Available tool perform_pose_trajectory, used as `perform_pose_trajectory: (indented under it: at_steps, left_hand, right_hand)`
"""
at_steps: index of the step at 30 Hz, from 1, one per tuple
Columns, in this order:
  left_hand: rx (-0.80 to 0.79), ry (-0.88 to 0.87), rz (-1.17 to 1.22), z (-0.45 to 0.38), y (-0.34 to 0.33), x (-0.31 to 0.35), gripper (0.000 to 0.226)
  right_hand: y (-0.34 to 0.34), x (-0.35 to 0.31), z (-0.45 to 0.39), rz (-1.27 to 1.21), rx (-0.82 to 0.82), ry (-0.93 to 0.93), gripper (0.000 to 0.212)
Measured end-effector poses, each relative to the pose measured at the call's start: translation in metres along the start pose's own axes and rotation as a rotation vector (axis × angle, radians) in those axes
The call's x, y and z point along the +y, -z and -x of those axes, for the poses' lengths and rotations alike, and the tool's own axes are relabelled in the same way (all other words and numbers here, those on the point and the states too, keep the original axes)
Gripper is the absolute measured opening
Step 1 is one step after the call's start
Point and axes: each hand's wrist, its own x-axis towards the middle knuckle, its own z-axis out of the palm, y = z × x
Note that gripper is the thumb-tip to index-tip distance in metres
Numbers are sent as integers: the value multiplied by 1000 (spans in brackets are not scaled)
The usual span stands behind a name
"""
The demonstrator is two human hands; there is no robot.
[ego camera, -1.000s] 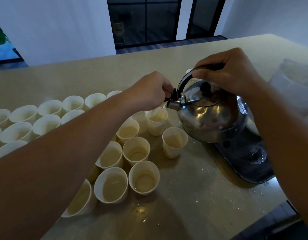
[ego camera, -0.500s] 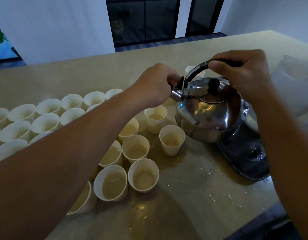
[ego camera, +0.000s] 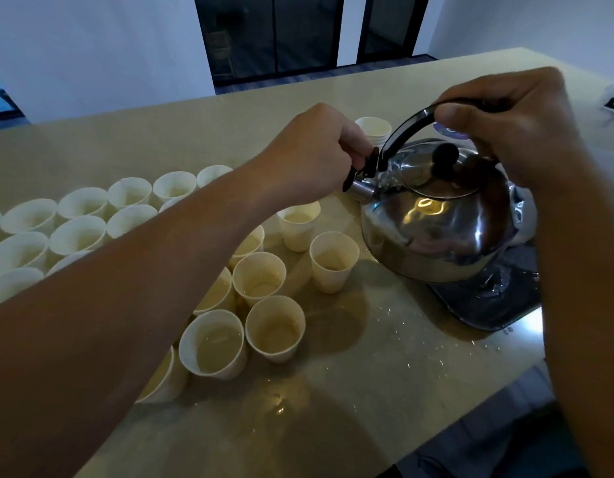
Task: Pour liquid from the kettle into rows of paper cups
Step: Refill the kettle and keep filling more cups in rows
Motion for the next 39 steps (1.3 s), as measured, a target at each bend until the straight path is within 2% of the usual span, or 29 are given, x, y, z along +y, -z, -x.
perform_pose_trajectory:
  at_steps: [9, 19, 39]
  left_hand:
    - [-76, 60, 78, 13, -6, -6, 31]
    - [-127, 98, 83, 18, -13, -8, 30]
    - [-169, 68, 59, 15, -18, -6, 29]
  right_hand:
    - [1, -4, 18, 32, -105, -15, 17]
    - [-1, -15, 21, 89, -197, -3, 18]
    - [6, -19, 16, 152, -230, -49, 19]
